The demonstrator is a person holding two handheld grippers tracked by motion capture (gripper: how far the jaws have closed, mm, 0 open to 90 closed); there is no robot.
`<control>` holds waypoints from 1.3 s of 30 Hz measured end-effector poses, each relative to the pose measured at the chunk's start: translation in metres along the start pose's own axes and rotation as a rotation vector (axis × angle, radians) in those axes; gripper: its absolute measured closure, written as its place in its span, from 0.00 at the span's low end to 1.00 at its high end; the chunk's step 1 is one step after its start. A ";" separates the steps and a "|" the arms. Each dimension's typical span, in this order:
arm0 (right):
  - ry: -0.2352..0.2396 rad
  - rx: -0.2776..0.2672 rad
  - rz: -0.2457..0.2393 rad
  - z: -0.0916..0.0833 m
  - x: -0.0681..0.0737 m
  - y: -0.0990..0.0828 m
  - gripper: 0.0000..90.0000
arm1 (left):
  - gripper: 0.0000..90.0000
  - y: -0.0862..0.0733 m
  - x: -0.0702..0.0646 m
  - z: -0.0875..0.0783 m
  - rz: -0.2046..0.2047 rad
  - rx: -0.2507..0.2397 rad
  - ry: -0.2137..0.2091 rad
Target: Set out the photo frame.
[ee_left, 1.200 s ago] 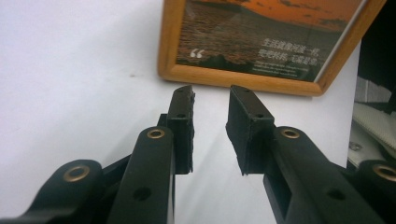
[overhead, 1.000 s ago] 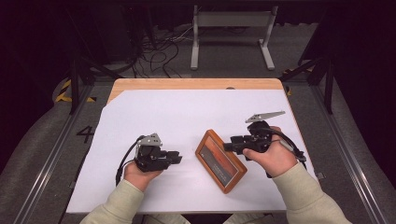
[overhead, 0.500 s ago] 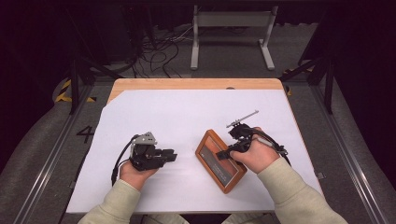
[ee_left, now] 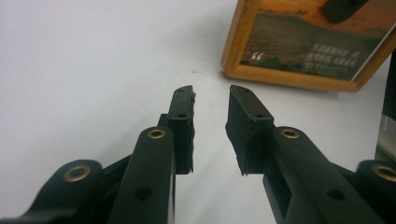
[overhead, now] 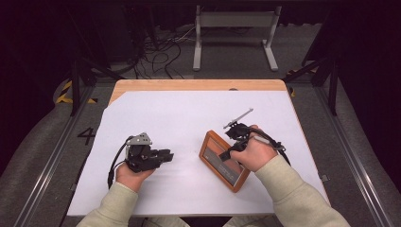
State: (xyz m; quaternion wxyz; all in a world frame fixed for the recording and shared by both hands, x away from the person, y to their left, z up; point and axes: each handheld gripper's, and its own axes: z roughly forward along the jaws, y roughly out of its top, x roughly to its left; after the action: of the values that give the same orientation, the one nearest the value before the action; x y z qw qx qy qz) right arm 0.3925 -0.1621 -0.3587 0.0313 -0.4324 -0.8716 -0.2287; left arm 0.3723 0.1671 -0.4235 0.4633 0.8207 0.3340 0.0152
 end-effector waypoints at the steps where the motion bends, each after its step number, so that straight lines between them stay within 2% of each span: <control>1: 0.001 -0.002 -0.016 -0.004 0.000 0.002 0.81 | 0.79 -0.001 0.000 -0.001 -0.004 0.001 0.004; 6: 0.012 0.002 -0.141 -0.023 0.002 0.017 0.81 | 0.79 -0.006 0.003 -0.007 -0.022 -0.004 0.018; 10: 0.051 0.011 -0.294 -0.031 0.003 0.034 0.81 | 0.79 -0.012 0.005 -0.015 -0.031 -0.011 0.030; 11: 0.051 0.011 -0.294 -0.031 0.003 0.034 0.81 | 0.79 -0.012 0.005 -0.015 -0.031 -0.011 0.030; 12: 0.071 0.018 -0.342 -0.031 0.004 0.039 0.81 | 0.79 -0.014 0.004 -0.017 -0.038 -0.012 0.033; 13: 0.086 0.035 -0.423 -0.031 0.006 0.045 0.81 | 0.79 -0.015 0.005 -0.019 -0.041 -0.014 0.039; 16: 0.109 0.080 -0.565 -0.026 0.009 0.055 0.81 | 0.79 -0.018 0.006 -0.022 -0.043 -0.017 0.047; 17: 0.115 0.096 -0.605 -0.023 0.010 0.058 0.81 | 0.79 -0.019 0.005 -0.022 -0.059 -0.017 0.047; 18: 0.115 0.096 -0.605 -0.023 0.010 0.058 0.81 | 0.79 -0.019 0.005 -0.022 -0.059 -0.017 0.047; 20: 0.130 0.127 -0.658 -0.016 0.010 0.064 0.81 | 0.79 -0.021 0.006 -0.025 -0.060 -0.018 0.054; 23: 0.133 0.149 -0.697 -0.005 0.007 0.069 0.81 | 0.79 -0.023 0.007 -0.027 -0.067 -0.022 0.057; 26: 0.150 0.165 -0.706 0.005 0.003 0.070 0.81 | 0.79 -0.023 0.009 -0.028 -0.067 -0.022 0.057; 28: 0.166 0.163 -0.691 0.011 -0.001 0.070 0.81 | 0.79 -0.024 0.009 -0.027 -0.075 -0.023 0.054; 31: 0.191 0.170 -0.723 0.019 -0.006 0.069 0.80 | 0.79 -0.023 0.009 -0.026 -0.077 -0.019 0.052; 34: 0.164 0.186 -0.779 0.025 -0.008 0.068 0.80 | 0.79 -0.022 0.009 -0.024 -0.066 -0.018 0.050; 36: 0.166 0.179 -0.807 0.025 -0.009 0.069 0.80 | 0.79 -0.022 0.009 -0.023 -0.067 -0.013 0.046; 38: 0.166 0.181 -0.829 0.026 -0.009 0.070 0.80 | 0.79 -0.022 0.009 -0.022 -0.067 -0.012 0.045; 39: 0.163 0.179 -0.825 0.026 -0.009 0.071 0.80 | 0.79 -0.022 0.009 -0.022 -0.069 -0.012 0.044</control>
State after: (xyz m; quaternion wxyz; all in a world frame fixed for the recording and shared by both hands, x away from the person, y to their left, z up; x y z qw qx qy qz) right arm 0.4563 -0.1212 -0.3583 0.0434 -0.0239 -0.9826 -0.1789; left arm 0.3604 0.1962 -0.4301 0.4612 0.8053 0.3721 0.0194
